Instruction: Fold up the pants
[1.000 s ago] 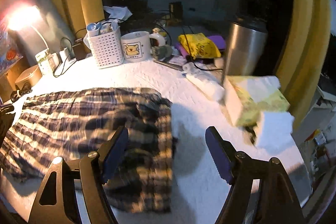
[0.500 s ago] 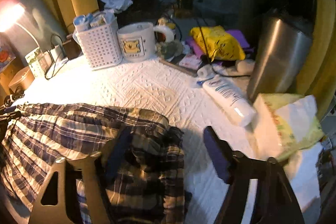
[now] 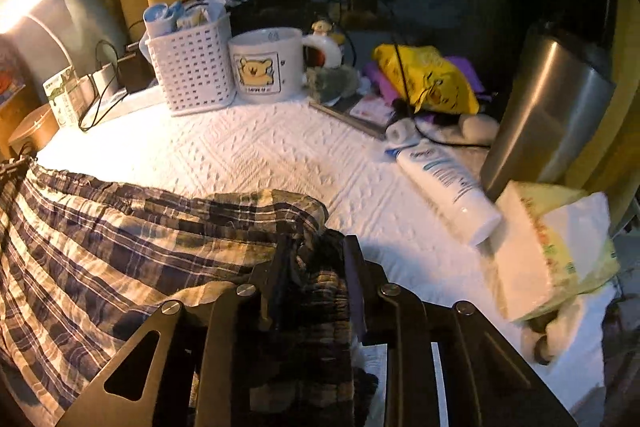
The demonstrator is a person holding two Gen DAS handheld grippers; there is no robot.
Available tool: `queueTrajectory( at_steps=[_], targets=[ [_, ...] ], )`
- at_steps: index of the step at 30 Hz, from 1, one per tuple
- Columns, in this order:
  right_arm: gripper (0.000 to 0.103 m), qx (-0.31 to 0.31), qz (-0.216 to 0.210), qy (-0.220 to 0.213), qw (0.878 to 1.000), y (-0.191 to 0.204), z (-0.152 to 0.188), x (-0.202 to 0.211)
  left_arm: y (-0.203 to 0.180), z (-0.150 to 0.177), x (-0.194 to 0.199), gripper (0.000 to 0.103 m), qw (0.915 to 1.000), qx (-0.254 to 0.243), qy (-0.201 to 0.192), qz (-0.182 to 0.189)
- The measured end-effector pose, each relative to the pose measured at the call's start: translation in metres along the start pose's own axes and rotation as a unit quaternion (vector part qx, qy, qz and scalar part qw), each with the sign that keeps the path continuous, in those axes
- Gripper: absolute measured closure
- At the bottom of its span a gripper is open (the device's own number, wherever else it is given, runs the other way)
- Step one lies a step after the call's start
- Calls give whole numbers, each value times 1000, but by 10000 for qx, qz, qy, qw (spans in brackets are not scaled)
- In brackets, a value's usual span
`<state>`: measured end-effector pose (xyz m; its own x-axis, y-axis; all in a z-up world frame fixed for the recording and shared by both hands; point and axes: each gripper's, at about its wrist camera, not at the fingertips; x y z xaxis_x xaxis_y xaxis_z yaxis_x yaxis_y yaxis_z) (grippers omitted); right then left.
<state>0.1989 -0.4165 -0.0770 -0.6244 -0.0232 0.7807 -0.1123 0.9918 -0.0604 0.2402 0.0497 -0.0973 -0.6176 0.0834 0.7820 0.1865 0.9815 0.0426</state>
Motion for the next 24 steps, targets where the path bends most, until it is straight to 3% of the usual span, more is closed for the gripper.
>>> queueTrajectory(
  at_steps=[5,10,12,14,15,19,24],
  targets=[
    [78,28,220,-4,9998,1,-2,-3,-5,-6,-27,100,9994,-40,343,-36],
    [77,-58,312,-14,9995,1,2,-5,-2,-8,-16,96,9989,129,437,-106],
    [62,-152,274,-136,9994,-1,2,3,-5,-11,4,82,9991,98,242,-327],
    [48,-223,359,-315,9986,-2,3,15,-9,-11,28,44,9989,19,-83,-467],
    [47,-260,330,-390,9984,-2,4,22,-10,-11,39,40,9987,17,-230,-447],
    [47,-209,162,-552,9981,4,12,45,-24,-5,86,40,9976,38,-612,-329],
    [47,-17,-119,-649,9978,25,27,65,-65,28,115,40,9978,-241,-554,284]
  ],
)
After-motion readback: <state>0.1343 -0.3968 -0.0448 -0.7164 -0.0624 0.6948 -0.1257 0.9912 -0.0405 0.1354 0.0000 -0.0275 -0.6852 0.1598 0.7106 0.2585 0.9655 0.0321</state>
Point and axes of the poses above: each gripper's, at about its wrist camera, not at the fingertips, and x roughly against the way its jaws point, y to its left, z to its underside, and after that the axes turned 5 degrees about y, right-handed
